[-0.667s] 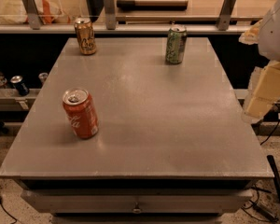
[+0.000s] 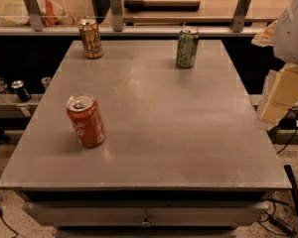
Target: Knock coke can over
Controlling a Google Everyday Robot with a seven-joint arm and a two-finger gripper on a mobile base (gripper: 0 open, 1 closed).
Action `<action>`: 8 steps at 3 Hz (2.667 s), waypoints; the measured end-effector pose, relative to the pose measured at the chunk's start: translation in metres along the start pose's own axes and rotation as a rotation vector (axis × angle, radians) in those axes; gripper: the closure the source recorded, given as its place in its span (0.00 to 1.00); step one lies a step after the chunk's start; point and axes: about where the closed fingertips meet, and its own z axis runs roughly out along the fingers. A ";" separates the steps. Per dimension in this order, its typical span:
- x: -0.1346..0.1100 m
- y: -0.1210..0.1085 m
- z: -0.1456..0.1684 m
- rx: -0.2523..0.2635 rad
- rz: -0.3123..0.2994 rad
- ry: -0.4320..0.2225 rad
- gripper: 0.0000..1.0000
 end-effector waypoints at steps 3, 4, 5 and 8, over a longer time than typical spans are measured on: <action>-0.082 0.021 0.071 -0.260 -0.087 -0.494 0.00; -0.101 0.027 0.063 -0.297 -0.078 -0.599 0.00; -0.101 0.027 0.063 -0.296 -0.078 -0.599 0.00; -0.155 0.046 0.127 -0.349 0.056 -0.992 0.00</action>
Offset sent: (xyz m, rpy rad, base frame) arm 0.0210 0.1129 -0.0529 0.5420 0.1548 0.3554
